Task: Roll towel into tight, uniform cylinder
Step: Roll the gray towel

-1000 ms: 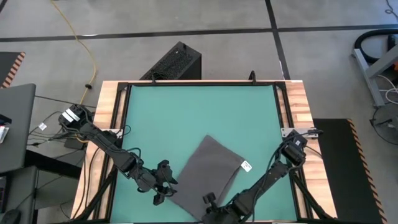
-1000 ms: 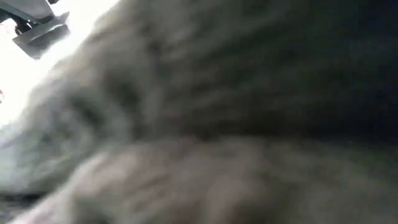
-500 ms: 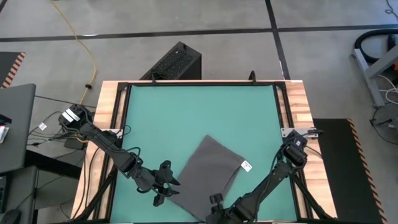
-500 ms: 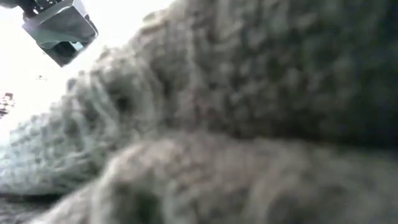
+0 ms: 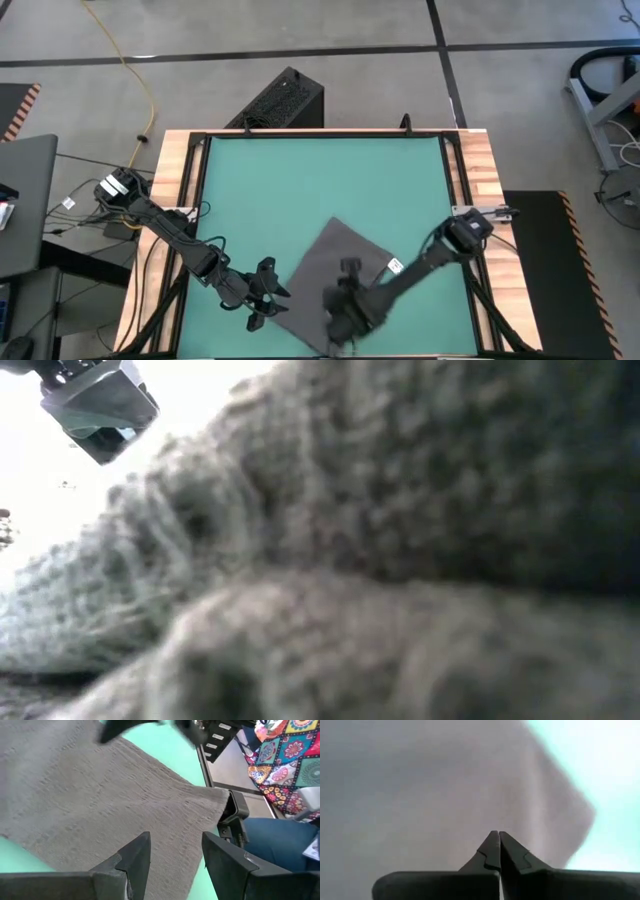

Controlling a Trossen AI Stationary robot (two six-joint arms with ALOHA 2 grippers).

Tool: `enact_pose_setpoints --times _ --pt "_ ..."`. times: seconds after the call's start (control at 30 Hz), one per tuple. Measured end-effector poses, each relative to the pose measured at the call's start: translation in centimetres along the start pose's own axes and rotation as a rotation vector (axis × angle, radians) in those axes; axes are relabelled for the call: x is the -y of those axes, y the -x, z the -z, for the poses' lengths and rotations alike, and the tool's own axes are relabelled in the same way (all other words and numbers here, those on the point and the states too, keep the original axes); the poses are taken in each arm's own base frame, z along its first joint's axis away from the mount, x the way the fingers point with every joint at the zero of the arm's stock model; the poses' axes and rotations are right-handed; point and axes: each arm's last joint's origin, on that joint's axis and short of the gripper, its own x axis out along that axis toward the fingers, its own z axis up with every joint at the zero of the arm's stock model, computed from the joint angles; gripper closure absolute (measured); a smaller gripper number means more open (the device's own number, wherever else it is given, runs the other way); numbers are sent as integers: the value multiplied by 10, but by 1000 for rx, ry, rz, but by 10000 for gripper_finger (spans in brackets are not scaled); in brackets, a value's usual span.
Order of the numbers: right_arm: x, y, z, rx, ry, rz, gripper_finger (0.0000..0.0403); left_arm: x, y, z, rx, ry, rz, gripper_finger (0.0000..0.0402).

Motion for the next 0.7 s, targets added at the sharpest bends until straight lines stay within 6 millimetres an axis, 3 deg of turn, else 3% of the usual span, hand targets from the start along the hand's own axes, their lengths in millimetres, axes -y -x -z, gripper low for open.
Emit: enact_pose_setpoints --times 0.1,0.2,0.47,0.7 --pt "20 -17 -11 -24 12 15 390 0 0 0 1 -1 -3 235" --pt "27 -37 -14 -30 9 -26 396 0 0 0 -1 -2 -3 235" --pt "21 -78 11 -108 2 -35 396 3 1 3 -8 -43 6 235" --pt "40 -107 17 -120 44 7 396 2 1 2 4 -83 -13 235"
